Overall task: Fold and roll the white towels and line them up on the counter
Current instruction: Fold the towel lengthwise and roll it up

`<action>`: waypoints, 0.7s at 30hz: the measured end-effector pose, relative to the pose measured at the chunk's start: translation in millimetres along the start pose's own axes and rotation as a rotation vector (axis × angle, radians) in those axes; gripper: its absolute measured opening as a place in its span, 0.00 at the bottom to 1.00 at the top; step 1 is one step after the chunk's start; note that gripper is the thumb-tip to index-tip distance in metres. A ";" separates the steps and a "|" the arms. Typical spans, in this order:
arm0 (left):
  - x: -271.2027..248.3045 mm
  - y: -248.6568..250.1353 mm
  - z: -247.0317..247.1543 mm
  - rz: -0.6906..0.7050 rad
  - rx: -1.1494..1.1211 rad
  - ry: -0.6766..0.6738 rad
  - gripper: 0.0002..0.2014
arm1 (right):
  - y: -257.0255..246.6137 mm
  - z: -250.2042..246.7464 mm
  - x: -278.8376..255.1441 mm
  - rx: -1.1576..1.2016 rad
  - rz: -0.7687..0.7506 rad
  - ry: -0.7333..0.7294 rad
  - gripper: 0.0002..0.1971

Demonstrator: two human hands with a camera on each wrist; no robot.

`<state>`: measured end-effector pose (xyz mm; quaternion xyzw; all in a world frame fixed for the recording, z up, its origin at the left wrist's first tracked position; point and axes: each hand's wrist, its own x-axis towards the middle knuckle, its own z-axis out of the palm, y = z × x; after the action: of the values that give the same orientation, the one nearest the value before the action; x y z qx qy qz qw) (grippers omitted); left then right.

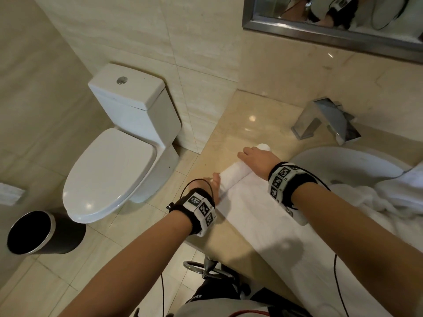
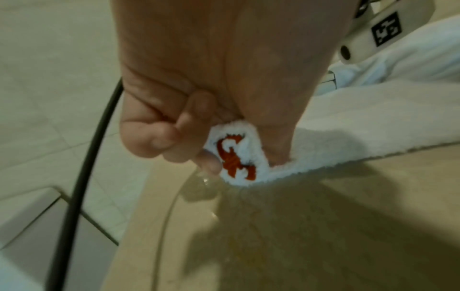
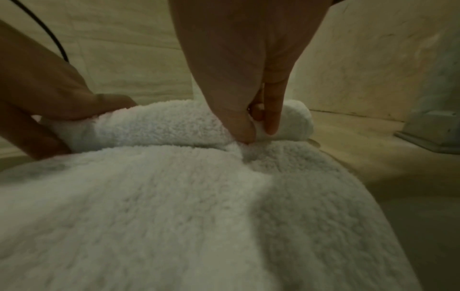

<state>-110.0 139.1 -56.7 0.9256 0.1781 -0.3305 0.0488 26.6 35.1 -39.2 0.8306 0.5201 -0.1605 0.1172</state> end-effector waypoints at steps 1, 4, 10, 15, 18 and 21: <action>-0.1 0.4 2.6 -0.013 -0.009 -0.013 0.34 | -2.0 -0.4 -0.8 0.001 0.001 -0.023 0.25; 0.3 3.6 5.6 0.004 -0.097 -0.018 0.27 | -4.2 -2.4 -1.3 0.036 0.008 -0.085 0.26; 4.8 9.4 -0.6 0.030 -0.112 -0.040 0.23 | 5.5 -8.6 -2.7 0.126 0.021 -0.153 0.23; 3.8 14.7 -3.7 0.074 -0.084 -0.010 0.20 | -2.8 -9.9 -8.5 -0.110 -0.017 0.007 0.20; 4.9 17.2 -1.0 0.041 -0.134 -0.017 0.21 | 1.5 -11.9 -6.9 -0.164 -0.043 0.044 0.16; -2.5 20.6 -3.2 0.008 -0.152 -0.035 0.26 | 7.2 -9.5 -7.8 -0.126 -0.027 -0.015 0.16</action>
<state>-102.4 119.8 -53.1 0.9140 0.1983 -0.3318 0.1233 31.4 29.1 -27.2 0.8134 0.5393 -0.1353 0.1712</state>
